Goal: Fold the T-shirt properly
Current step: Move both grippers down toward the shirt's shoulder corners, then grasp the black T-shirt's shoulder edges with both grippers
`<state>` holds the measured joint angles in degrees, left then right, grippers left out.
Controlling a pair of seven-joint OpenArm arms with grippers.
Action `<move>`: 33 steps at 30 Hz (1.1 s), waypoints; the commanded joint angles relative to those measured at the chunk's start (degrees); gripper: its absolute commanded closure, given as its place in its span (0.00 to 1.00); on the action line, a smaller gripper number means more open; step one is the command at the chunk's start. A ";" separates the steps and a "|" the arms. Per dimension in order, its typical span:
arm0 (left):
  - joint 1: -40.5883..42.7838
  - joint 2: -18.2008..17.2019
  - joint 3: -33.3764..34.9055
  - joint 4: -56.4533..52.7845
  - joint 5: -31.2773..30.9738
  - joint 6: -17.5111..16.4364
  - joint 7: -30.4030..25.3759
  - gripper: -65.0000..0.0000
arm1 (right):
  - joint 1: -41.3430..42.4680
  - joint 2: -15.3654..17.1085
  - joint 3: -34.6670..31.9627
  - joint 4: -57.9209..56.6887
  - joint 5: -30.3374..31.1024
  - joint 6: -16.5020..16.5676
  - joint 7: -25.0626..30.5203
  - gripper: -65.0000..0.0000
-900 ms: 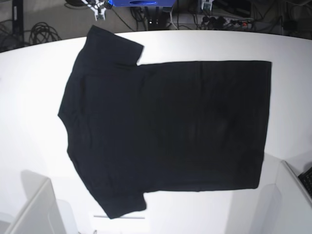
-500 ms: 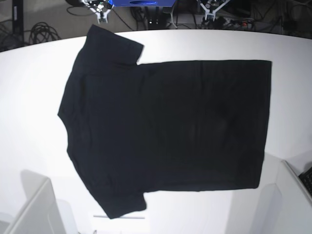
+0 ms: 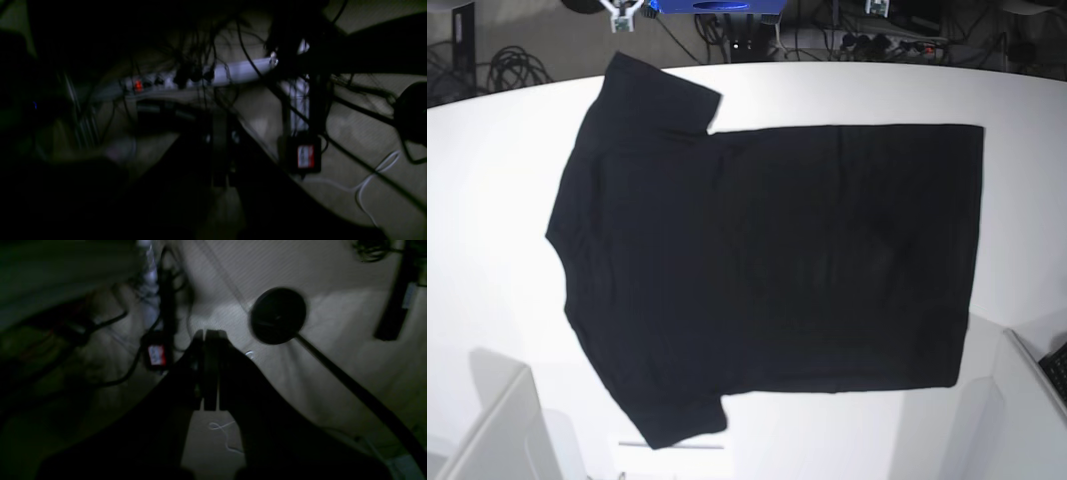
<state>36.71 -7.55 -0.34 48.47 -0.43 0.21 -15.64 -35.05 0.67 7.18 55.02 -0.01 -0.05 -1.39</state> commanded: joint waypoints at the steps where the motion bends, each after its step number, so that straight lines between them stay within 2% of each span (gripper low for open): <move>1: 2.98 -0.14 -0.14 2.92 0.03 0.19 -0.41 1.00 | -2.27 -0.18 1.30 2.51 0.14 -0.34 -0.85 1.00; 5: 9.23 -2.78 -0.32 13.99 -2.17 0.19 -0.41 1.00 | -6.67 -0.62 6.49 14.03 0.14 -0.34 -5.86 1.00; 12: 19.34 -10.25 -0.32 33.77 -15.44 0.19 -0.41 1.00 | -11.59 -3.35 13.70 31.96 0.14 -0.34 -14.30 1.00; 17: 27.60 -14.12 -0.58 49.33 -16.58 0.36 -0.41 1.00 | -13.52 -4.14 16.95 44.45 0.14 -0.34 -20.55 1.00; 21: 31.56 -13.59 -6.30 57.51 -16.76 0.36 -0.23 1.00 | -13.35 -4.23 18.80 52.54 0.14 -0.25 -23.62 1.00; 26: 31.82 -13.42 -11.92 62.52 -16.94 0.36 -0.23 1.00 | -10.27 -4.58 18.36 57.99 0.14 -0.25 -23.54 1.00; 30: 29.36 -10.43 -15.44 63.49 -16.50 0.36 -0.32 1.00 | -5.61 -6.25 16.07 58.87 0.14 -0.17 -23.71 1.00; 33: 28.74 -9.90 -16.06 63.40 -17.02 0.36 -0.32 1.00 | -3.68 -6.25 12.38 58.95 0.14 -0.17 -23.89 1.00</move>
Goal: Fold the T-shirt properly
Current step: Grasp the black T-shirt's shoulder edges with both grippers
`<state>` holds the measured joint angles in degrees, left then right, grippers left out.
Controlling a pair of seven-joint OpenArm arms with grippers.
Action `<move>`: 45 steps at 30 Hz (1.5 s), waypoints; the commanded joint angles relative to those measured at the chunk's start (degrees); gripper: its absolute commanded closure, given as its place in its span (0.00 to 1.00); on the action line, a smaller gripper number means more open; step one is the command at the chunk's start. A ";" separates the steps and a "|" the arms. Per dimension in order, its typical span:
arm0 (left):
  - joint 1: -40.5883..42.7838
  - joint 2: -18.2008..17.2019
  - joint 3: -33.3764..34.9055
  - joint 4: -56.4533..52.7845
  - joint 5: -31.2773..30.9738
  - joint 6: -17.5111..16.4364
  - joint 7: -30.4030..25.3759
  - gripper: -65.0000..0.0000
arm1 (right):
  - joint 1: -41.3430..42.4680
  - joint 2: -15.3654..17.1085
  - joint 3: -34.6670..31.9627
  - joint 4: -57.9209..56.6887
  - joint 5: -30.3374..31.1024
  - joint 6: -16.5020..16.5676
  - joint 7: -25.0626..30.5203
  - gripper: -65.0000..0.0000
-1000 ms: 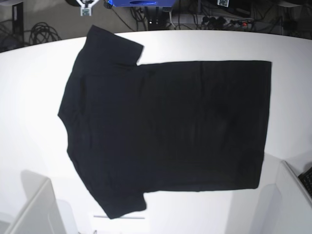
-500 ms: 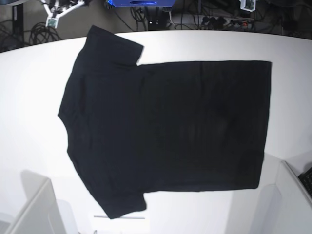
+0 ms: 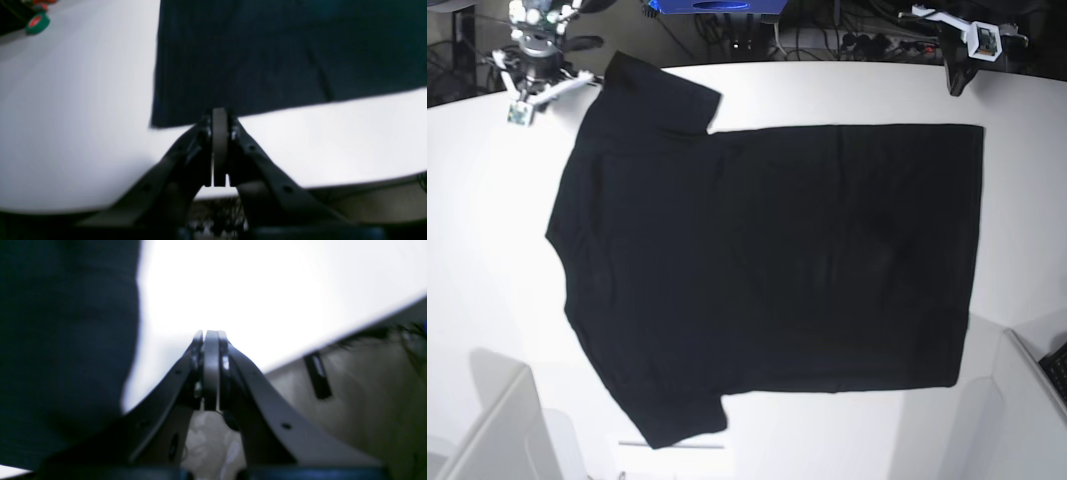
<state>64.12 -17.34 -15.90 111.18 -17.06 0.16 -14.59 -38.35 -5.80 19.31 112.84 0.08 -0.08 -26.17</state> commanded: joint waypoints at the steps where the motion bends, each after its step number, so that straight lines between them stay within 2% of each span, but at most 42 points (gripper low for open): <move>1: 1.25 -0.02 -0.49 0.60 -0.39 0.41 -1.28 1.00 | -0.03 0.22 -1.16 1.23 0.06 -0.14 0.46 1.00; 4: 1.16 -0.11 -0.85 0.60 -0.48 0.41 0.83 1.00 | 1.64 0.13 -3.88 1.14 0.06 -0.14 0.11 1.00; 5: 1.07 -0.11 -0.85 0.60 -0.48 0.41 1.97 1.00 | 1.91 0.13 -4.50 1.05 0.23 -0.14 0.11 0.93; 7: -0.07 -0.19 -0.85 0.69 -0.57 0.41 4.17 1.00 | 1.91 0.13 -5.02 1.14 3.40 -0.14 0.11 0.68; 9: -1.30 -0.19 -0.85 0.52 -1.97 0.41 6.28 1.00 | 1.91 0.66 -4.32 1.14 10.08 -0.14 0.11 0.46; 11: -1.74 -0.19 -1.20 0.25 -6.55 0.41 8.04 1.00 | 1.82 1.10 -2.92 0.88 17.29 -0.14 0.11 0.34; 12: -1.74 -0.19 -1.99 0.25 -9.01 0.23 8.48 0.89 | 1.73 1.80 -2.04 0.79 20.10 -0.14 0.11 0.31; 13: -2.27 -0.19 -2.87 0.25 -12.00 0.14 8.92 0.75 | 1.73 2.68 -1.24 0.53 23.44 -0.14 0.11 0.31; 16: -3.59 -0.19 -4.54 -0.54 -19.56 0.14 9.18 0.44 | 2.00 5.06 -0.37 -2.02 31.18 -0.14 -2.09 0.35; 19: -5.08 -0.28 -5.59 -1.24 -22.81 0.06 9.18 0.31 | 3.23 6.90 -0.37 -5.36 33.73 -0.14 -3.58 0.39; 21: -5.88 -0.19 -5.95 -1.24 -23.25 -1.09 9.18 0.31 | 3.40 6.99 -0.37 -7.56 33.81 -0.14 -3.50 0.41; 24: -7.19 -0.02 -6.12 -1.68 -23.34 -5.04 9.18 0.31 | 3.14 7.08 -0.37 -8.70 33.81 -0.14 -3.50 0.41; 26: -7.99 0.07 -6.12 -2.74 -23.34 -6.36 9.18 0.31 | 2.70 7.08 -0.45 -8.88 33.73 -0.14 -3.58 0.41; 30: -9.74 0.16 -6.12 -5.81 -23.34 -6.36 9.18 0.31 | 1.56 6.99 -1.07 -9.41 33.73 -0.14 -3.85 0.41; 36: -11.94 0.33 -6.21 -10.30 -23.42 -6.36 9.18 0.31 | -0.20 7.17 -7.31 -9.58 33.73 -0.14 -3.85 0.41; 40: -13.44 1.56 -8.06 -13.46 -30.63 -6.36 9.27 0.31 | -0.55 7.17 -8.19 -10.81 33.73 -0.14 -3.85 0.41; 42: -13.79 1.39 -9.37 -15.13 -34.68 -6.36 10.77 0.31 | -0.55 7.17 -8.19 -11.17 33.73 -0.14 -3.85 0.47; 44: -15.81 1.39 -10.43 -15.92 -37.23 -6.54 14.37 0.31 | -0.64 7.17 -8.19 -11.25 33.73 -0.14 -3.85 0.62; 45: -16.95 1.39 -11.40 -16.36 -37.67 -6.71 16.74 0.31 | -0.64 7.17 -8.10 -11.25 33.73 -0.14 -3.85 0.73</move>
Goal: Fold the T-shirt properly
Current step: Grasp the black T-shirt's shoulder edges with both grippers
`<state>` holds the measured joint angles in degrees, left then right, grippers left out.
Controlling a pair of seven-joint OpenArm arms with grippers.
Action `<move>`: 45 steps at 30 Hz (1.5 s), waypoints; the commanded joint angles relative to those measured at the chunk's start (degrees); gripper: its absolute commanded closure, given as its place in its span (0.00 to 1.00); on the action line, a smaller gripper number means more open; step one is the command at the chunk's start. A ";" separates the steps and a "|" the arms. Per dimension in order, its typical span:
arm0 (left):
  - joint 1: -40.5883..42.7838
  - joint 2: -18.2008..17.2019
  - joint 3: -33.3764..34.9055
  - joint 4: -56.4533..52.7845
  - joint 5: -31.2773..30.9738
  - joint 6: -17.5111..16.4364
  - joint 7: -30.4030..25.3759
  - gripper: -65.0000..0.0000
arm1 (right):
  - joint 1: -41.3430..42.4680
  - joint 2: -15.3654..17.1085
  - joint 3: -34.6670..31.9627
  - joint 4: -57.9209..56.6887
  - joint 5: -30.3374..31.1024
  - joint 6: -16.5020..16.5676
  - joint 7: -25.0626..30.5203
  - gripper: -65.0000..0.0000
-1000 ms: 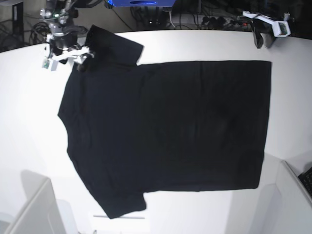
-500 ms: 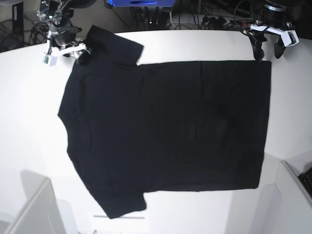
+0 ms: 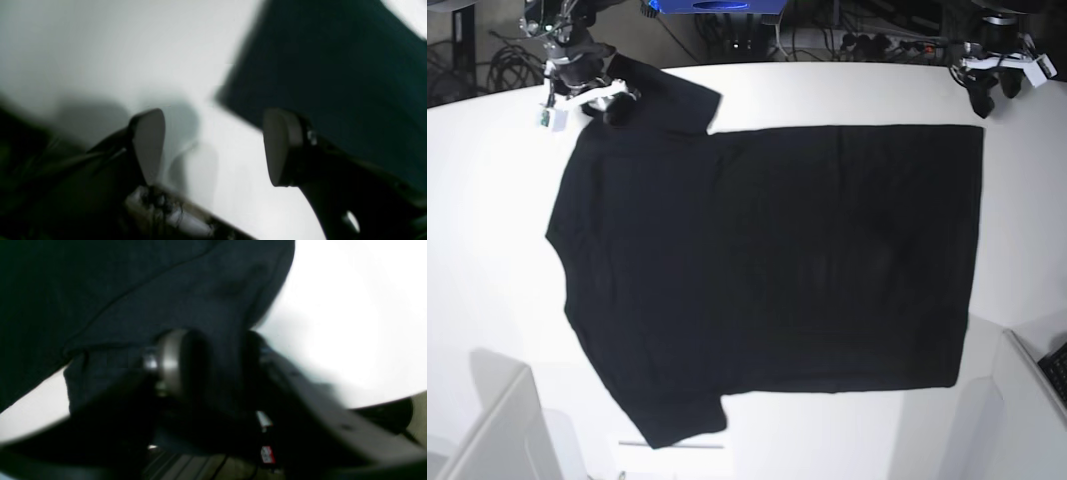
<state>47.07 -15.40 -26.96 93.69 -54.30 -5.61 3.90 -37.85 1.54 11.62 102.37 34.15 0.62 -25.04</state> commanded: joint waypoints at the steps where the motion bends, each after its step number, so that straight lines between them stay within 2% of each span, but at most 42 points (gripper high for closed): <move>1: -0.96 -0.47 -1.48 0.86 -0.25 -0.94 0.80 0.31 | -1.14 -0.18 -0.41 -0.78 -0.35 -0.84 -4.98 0.84; 3: -3.42 -0.38 -3.06 -0.20 0.11 -1.03 5.99 0.31 | -1.14 -0.18 -0.41 -0.78 -0.35 -0.84 -4.98 1.00; 7: -7.82 -0.12 -5.70 -2.04 0.11 -1.03 13.29 0.31 | -1.14 -0.18 -0.14 -0.78 -0.35 -0.84 -4.98 1.00; 15: -15.38 -0.21 -5.52 -6.26 0.11 -1.03 21.72 0.31 | -1.14 -0.18 -0.06 -0.78 -0.35 -0.84 -4.98 1.00; 21: -17.57 -0.12 -5.44 -6.00 0.11 -1.03 27.00 0.32 | -1.14 -0.18 0.03 -0.78 -0.35 -0.93 -4.98 1.00; 24: -18.01 -0.12 -5.44 -6.44 0.11 -1.03 27.53 0.45 | -1.06 -0.18 0.03 -0.78 -0.35 -0.93 -4.98 1.00; 31: -18.10 -0.12 -5.44 -7.14 0.02 -1.03 27.53 0.97 | -0.97 -0.18 0.03 -0.87 -0.35 -0.93 -4.98 1.00; 32: -18.10 -0.12 -5.44 -7.14 0.02 -1.03 27.53 1.00 | -0.79 0.09 0.03 -0.87 -0.35 -0.93 -4.98 1.00; 40: -16.17 -0.47 -5.87 -6.79 0.11 -1.03 27.53 1.00 | -2.37 0.70 0.12 1.50 -0.26 -0.93 -4.98 1.00; 45: -12.83 -0.47 -5.87 -2.66 0.19 -1.03 27.35 1.00 | -4.57 0.61 0.03 4.58 -0.26 -0.93 -4.98 1.00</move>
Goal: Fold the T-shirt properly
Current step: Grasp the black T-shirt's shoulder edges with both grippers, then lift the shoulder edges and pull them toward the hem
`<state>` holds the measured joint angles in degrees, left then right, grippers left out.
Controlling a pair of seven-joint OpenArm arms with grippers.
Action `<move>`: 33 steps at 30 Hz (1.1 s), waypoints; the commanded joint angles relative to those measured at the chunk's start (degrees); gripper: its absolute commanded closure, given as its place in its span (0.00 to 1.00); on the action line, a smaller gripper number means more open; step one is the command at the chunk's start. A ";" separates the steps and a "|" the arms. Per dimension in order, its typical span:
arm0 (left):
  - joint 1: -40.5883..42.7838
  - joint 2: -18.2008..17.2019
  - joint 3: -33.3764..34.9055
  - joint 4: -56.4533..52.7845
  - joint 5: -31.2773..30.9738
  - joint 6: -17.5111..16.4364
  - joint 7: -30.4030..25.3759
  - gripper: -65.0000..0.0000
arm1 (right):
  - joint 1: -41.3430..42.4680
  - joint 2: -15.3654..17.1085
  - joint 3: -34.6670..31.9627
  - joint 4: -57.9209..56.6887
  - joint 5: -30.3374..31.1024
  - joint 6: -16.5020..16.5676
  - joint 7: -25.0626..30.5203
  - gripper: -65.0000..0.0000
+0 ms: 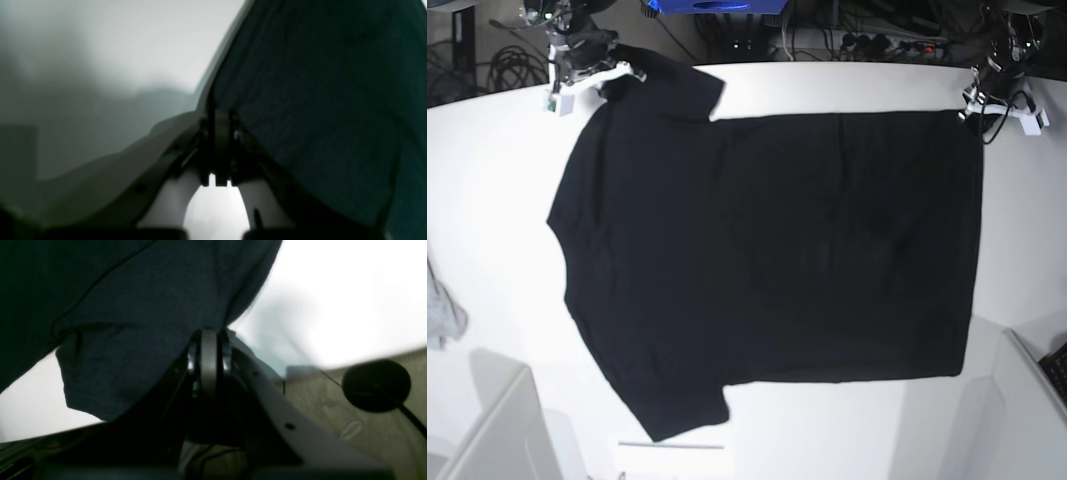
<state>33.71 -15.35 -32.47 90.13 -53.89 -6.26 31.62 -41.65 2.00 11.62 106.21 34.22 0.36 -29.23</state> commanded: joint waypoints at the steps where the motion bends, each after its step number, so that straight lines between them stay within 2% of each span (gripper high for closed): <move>1: 1.23 -0.51 -0.37 1.78 -0.22 -0.38 -0.36 1.00 | -1.12 0.15 0.03 1.26 -0.33 -0.67 -0.79 1.00; 5: 4.04 -0.43 -0.45 5.74 1.98 -0.38 -0.45 1.00 | -3.23 0.15 0.03 3.81 -0.33 -0.67 -0.61 1.00; 9: 6.15 0.01 -0.45 10.31 9.27 -0.38 -0.54 1.00 | -4.73 0.15 0.03 6.97 -0.33 -0.67 -0.61 1.00; 13: 6.24 3.88 -0.89 15.94 16.75 -0.38 -0.54 1.00 | -4.64 0.15 0.03 8.64 -0.06 -0.67 -0.70 1.00; 15: 6.07 5.46 -2.21 18.22 18.50 -0.38 -0.45 1.00 | -3.93 0.24 0.03 8.64 0.02 -0.67 -0.61 1.00; 20: 5.80 5.99 -2.39 21.30 18.59 -0.38 -0.45 1.00 | -1.56 0.59 0.03 8.73 0.02 -0.67 -0.79 1.00; 29: 0.53 5.99 -2.30 21.04 18.94 -0.38 -0.10 1.00 | 4.77 0.59 0.03 8.73 0.02 -0.67 -0.79 1.00; 33: -3.08 5.99 -2.74 20.60 19.03 -0.38 5.00 1.00 | 8.11 0.59 0.03 8.73 0.02 -0.84 -1.93 1.00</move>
<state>30.52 -8.78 -34.65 109.89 -34.65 -6.26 38.09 -33.82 2.33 11.51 113.91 33.87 -0.67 -32.36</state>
